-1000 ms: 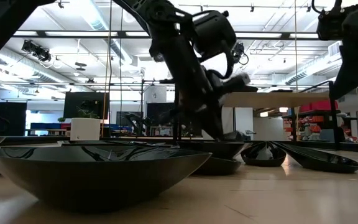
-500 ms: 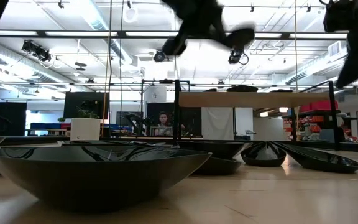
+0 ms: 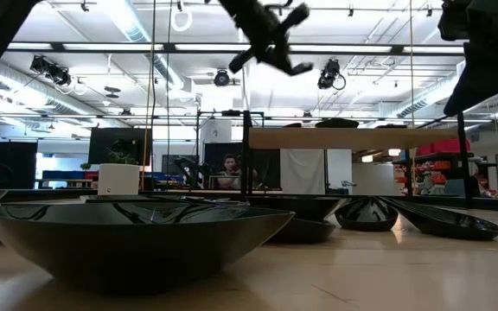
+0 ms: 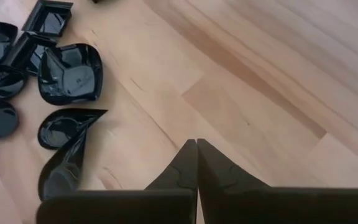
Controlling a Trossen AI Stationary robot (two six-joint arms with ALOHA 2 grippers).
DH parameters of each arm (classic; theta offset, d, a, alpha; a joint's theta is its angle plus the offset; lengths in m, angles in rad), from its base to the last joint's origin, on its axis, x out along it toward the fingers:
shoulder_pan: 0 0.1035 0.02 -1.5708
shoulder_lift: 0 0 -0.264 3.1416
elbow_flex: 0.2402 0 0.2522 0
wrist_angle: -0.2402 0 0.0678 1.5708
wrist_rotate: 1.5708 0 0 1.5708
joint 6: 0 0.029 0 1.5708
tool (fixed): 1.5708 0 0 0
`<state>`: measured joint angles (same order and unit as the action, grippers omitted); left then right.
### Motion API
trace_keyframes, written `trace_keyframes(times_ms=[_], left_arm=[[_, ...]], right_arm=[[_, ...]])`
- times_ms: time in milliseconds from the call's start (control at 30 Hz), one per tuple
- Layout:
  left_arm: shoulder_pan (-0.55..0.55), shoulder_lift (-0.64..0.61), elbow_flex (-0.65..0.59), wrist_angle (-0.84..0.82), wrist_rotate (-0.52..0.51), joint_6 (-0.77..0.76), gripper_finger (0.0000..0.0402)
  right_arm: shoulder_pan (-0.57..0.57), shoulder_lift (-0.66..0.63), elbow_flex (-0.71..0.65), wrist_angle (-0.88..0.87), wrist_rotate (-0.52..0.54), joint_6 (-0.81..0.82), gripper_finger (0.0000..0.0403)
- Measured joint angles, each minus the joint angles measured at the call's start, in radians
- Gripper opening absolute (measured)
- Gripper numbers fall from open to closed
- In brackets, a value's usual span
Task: Pick & Place Mini shaped plates
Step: Stack the drop-shaped plate on top of the drop-shaped plate on the shelf
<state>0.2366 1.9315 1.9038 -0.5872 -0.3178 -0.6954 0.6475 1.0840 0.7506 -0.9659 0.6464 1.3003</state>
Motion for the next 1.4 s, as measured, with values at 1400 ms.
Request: trace_keyframes(times_ms=[1400], left_arm=[[0.12,0.145,0.0,-0.011,-0.046,0.054,0.0059]], right_arm=[[-0.025,0.0,0.0,0.062,0.0,-0.003,0.0002]])
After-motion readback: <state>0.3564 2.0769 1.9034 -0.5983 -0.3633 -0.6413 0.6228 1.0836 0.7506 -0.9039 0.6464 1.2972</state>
